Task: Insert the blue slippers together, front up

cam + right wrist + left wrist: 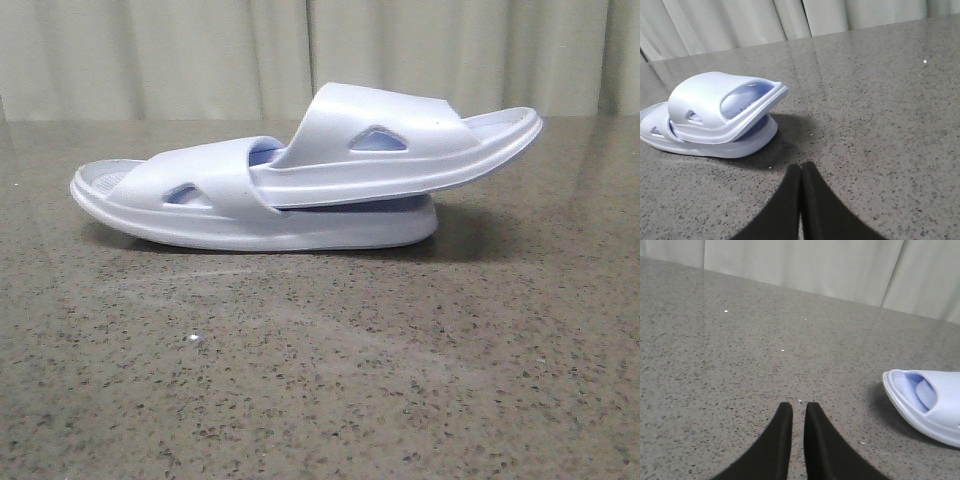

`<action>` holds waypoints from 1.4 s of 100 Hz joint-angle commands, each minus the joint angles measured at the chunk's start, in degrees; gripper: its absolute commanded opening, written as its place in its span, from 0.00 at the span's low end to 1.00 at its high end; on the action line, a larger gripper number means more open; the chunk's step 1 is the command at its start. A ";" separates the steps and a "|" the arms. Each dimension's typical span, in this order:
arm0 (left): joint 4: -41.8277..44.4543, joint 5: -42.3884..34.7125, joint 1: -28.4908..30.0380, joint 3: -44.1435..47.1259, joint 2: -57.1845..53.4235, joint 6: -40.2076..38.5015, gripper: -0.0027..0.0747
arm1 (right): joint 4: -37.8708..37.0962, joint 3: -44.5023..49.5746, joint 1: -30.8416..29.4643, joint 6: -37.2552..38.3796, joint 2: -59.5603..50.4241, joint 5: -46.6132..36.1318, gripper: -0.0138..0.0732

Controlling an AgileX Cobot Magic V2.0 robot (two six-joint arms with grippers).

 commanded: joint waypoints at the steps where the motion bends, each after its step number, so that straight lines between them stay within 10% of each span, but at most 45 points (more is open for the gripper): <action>1: 8.41 -5.40 -0.19 -1.61 -0.30 -8.04 0.05 | 1.83 -1.29 0.01 -0.63 0.32 -0.42 0.06; 57: 16.71 -12.87 -0.19 10.59 -15.55 -8.17 0.05 | 1.83 -1.29 0.01 -0.63 0.32 -0.42 0.06; 140: 18.65 -1.54 -0.19 10.57 -18.73 -8.72 0.05 | 1.83 -1.29 0.01 -0.63 0.32 -0.42 0.06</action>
